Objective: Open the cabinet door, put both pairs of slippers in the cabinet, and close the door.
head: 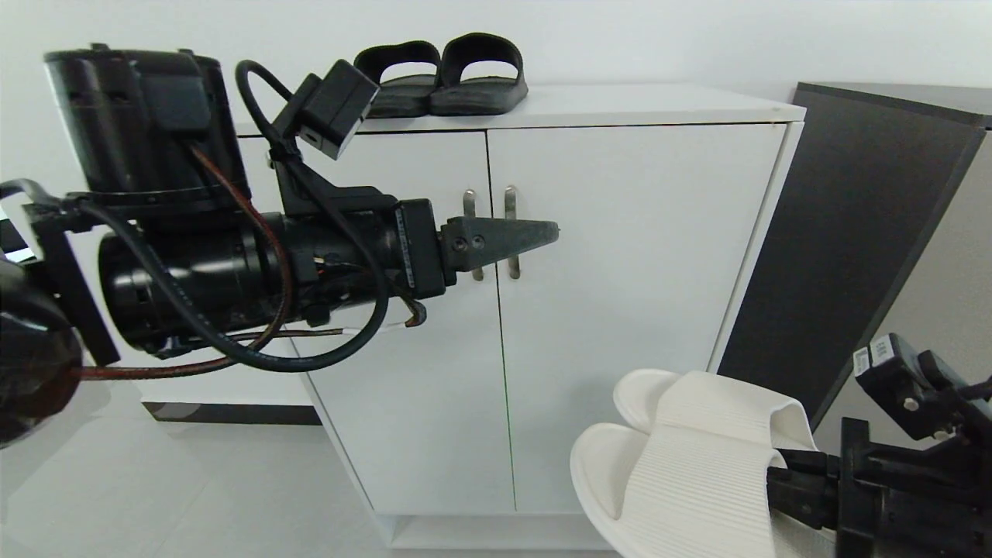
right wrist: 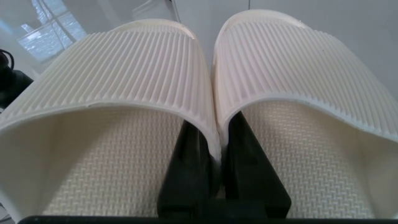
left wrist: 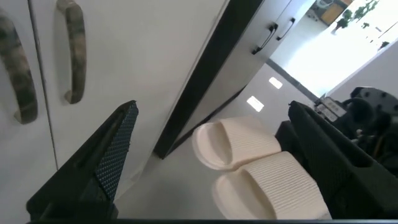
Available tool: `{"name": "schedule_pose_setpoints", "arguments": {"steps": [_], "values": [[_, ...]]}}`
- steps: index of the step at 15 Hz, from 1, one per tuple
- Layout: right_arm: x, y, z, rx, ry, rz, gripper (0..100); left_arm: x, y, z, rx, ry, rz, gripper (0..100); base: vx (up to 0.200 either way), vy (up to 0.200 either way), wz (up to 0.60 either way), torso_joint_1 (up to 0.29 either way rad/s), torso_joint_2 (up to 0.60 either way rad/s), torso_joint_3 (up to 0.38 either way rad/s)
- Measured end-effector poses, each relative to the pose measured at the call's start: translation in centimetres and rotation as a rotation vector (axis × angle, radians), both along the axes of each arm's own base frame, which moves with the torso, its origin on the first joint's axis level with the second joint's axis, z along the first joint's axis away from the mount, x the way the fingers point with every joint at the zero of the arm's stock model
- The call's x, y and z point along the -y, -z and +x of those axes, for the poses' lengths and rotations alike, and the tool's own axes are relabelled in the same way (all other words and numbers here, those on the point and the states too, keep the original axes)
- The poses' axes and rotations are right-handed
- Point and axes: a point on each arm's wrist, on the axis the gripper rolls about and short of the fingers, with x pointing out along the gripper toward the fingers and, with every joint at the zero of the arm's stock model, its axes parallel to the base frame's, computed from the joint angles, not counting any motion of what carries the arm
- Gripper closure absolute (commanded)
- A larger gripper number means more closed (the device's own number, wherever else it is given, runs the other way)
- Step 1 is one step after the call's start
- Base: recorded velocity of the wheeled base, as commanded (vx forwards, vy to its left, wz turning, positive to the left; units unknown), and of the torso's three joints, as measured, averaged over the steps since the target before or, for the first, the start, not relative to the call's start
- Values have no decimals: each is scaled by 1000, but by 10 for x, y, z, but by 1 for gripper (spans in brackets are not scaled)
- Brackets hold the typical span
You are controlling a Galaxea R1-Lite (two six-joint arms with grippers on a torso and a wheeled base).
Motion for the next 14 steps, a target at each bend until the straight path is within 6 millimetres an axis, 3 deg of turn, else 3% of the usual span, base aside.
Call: {"name": "schedule_pose_setpoints", "arguments": {"steps": [14], "values": [[-2, 3, 1, -13, -26, -5, 100, 4, 11, 64, -19, -52, 22, 0, 0, 0, 0, 0, 0, 0]]}}
